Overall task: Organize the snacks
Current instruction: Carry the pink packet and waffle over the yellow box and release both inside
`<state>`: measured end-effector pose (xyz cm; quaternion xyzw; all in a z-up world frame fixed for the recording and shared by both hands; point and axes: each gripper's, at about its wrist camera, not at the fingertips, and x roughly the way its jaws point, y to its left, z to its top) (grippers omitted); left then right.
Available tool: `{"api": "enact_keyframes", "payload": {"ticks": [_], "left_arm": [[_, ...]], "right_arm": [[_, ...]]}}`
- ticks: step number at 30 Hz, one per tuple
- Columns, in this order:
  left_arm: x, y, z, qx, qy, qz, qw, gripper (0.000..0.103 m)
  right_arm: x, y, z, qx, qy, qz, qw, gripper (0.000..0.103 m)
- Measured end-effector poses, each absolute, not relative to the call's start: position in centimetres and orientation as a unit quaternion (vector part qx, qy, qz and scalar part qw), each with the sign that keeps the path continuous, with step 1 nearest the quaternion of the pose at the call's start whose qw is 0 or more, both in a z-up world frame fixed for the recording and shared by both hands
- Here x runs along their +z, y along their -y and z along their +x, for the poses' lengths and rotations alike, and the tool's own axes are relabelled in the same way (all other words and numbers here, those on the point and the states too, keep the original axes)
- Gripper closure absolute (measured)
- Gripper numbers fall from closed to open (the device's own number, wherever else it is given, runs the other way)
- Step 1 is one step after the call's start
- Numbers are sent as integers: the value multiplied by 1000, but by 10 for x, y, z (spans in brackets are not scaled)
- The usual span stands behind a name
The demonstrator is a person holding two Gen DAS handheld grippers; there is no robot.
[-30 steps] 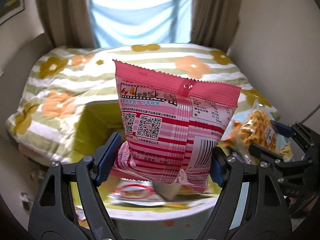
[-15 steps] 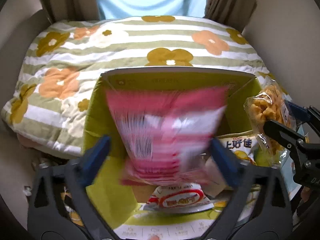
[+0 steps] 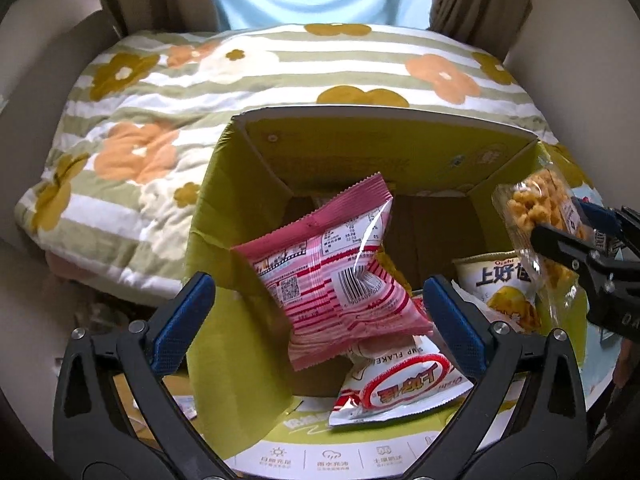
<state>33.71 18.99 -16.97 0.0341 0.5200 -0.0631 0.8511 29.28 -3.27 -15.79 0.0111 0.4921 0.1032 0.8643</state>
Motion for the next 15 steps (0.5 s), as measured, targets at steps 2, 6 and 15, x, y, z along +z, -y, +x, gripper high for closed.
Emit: {"api": "enact_keyframes", "payload": {"ticks": [2,6,15], "left_arm": [[-167,-190,334,-60,-517,38,853,0],[-165,-189,325,-57,-515,37,855,0],[-163,-185,312,-70,-510,36,857,0]], "right_arm": [[-157,33,296,106,-494,16,863,31],[-159,32,297,110,-487,16,866,15],[-160,26,277,113,-467,-17,877,1]]}}
